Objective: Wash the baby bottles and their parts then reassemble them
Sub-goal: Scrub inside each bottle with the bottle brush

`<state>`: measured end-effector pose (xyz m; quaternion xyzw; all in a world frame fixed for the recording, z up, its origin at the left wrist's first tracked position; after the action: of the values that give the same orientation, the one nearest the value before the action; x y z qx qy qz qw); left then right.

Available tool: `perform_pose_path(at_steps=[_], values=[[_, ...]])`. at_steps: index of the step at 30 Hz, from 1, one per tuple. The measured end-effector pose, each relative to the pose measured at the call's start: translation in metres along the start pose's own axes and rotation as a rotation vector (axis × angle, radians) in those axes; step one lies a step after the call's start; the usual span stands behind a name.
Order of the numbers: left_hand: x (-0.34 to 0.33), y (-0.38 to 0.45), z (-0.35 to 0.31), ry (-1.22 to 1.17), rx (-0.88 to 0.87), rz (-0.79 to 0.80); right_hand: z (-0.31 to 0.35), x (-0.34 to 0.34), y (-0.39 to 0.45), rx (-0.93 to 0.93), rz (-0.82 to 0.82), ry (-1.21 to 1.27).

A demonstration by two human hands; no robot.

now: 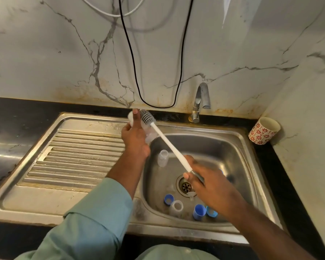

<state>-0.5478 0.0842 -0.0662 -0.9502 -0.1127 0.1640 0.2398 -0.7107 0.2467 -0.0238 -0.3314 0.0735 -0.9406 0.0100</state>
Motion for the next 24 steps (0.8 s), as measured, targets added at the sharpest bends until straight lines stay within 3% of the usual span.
perform_pose_path(at_steps=[4, 10, 15, 20, 24], values=[[0.020, 0.014, -0.007, -0.029, -0.029, -0.073, -0.011, -0.001, -0.015, -0.035, 0.091, -0.002], [-0.003, 0.010, 0.013, -0.027, 0.025, 0.042, -0.007, 0.004, 0.009, -0.006, -0.031, 0.022], [0.022, 0.019, 0.001, 0.003, -0.008, -0.139, -0.014, -0.015, -0.014, -0.021, 0.093, -0.016], [0.001, 0.012, 0.022, 0.092, 0.030, -0.026, -0.005, 0.002, 0.019, 0.017, -0.039, -0.024], [0.016, 0.033, 0.002, 0.049, -0.035, -0.032, -0.010, -0.003, -0.002, 0.016, 0.049, -0.079]])
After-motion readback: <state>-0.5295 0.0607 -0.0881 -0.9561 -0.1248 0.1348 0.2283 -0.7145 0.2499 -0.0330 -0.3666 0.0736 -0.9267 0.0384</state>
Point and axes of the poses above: each hand's wrist, its own y-axis towards the middle knuckle, its own x-axis out of the back of the hand, z = x × y, the point moved 10 cm from there along y, towards the middle knuckle, and after that the axes turned 10 degrees about y, right-handed, at the moved point
